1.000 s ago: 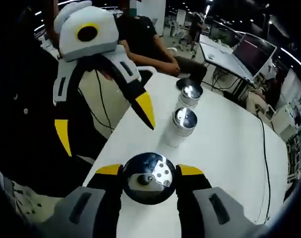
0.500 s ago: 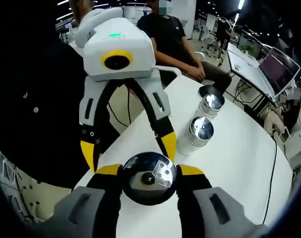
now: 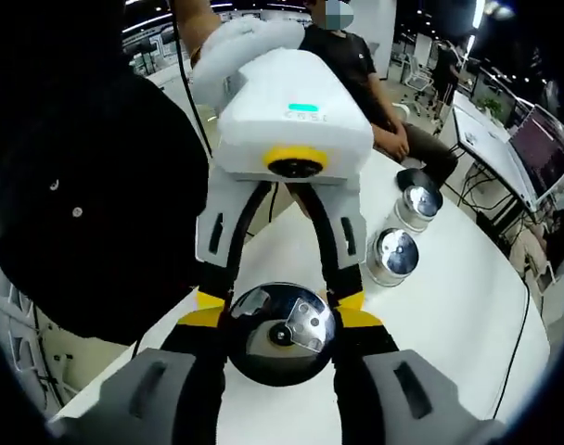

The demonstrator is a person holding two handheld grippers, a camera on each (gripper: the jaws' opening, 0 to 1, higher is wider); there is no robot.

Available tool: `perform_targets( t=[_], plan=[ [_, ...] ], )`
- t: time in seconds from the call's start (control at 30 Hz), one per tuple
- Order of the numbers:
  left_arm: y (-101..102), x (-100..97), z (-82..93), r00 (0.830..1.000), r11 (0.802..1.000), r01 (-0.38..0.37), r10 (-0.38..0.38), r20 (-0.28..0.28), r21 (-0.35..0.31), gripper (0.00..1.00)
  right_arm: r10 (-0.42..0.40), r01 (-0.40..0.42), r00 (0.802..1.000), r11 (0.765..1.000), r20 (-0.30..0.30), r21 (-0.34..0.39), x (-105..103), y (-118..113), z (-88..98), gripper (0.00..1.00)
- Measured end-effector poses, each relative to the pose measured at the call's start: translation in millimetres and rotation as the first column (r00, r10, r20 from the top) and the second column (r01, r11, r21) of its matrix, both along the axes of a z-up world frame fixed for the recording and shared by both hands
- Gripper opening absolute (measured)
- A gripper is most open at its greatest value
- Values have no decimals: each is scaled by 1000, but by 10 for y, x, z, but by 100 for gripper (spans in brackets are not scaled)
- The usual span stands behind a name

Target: Rotate the seasoning bottle until the label or dispensing opening points toward the visible target arrow and the bottle remains upright within the marked orientation range

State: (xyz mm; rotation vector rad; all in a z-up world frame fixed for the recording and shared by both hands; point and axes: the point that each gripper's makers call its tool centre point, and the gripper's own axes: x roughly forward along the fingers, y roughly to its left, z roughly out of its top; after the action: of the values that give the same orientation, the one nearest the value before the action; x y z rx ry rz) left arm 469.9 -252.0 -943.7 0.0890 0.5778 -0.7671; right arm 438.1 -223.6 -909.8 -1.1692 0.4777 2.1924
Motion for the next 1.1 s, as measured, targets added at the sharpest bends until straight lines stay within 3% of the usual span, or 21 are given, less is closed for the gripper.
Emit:
perform_targets(
  t=[0.1, 0.33, 0.57, 0.7, 0.73, 0.87, 0.9, 0.93, 0.97, 1.03, 1.1],
  plan=[
    [-23, 18, -66, 1000, 1000, 17, -17, -14, -5, 55, 8, -8, 1000, 1000, -15, -8, -7, 4, -6, 42],
    [-39, 47, -99, 999, 998, 16, -18, -37, -56, 49, 8, -8, 1000, 1000, -27, -3, -25, 16, -16, 43],
    [-36, 32, -91, 1000, 1000, -8, 8, 21, -14, 46, -78, 78, 997, 997, -26, -10, -15, 41, -32, 43],
    [-15, 27, -95, 999, 999, -31, 31, 37, 9, 45, -195, 195, 980, 981, -27, -26, 9, 50, -52, 44],
    [43, 64, -105, 994, 994, -101, 99, 53, 32, 45, -273, 272, 962, 962, -22, -26, 56, 62, -58, 44],
    [63, 84, -103, 986, 987, -158, 157, 64, 20, 45, -412, 412, 910, 911, -52, 1, 112, 84, -32, 43],
    [84, 94, -103, 980, 982, -188, 186, 64, 18, 45, -487, 489, 871, 872, -66, 8, 132, 82, -18, 42],
    [84, 94, -103, 979, 981, -193, 191, 65, 19, 45, -498, 499, 865, 866, -68, 8, 134, 84, -16, 42],
    [83, 93, -103, 976, 978, -208, 206, 68, 20, 45, -548, 550, 832, 835, -91, 0, 121, 97, 0, 42],
    [85, 98, -103, 973, 975, -221, 219, 74, 21, 45, -585, 587, 805, 809, -102, -1, 130, 108, 9, 42],
    [101, 118, -105, 959, 962, -274, 271, 85, 22, 45, -625, 628, 775, 778, -100, 3, 157, 117, 15, 42]
  ],
)
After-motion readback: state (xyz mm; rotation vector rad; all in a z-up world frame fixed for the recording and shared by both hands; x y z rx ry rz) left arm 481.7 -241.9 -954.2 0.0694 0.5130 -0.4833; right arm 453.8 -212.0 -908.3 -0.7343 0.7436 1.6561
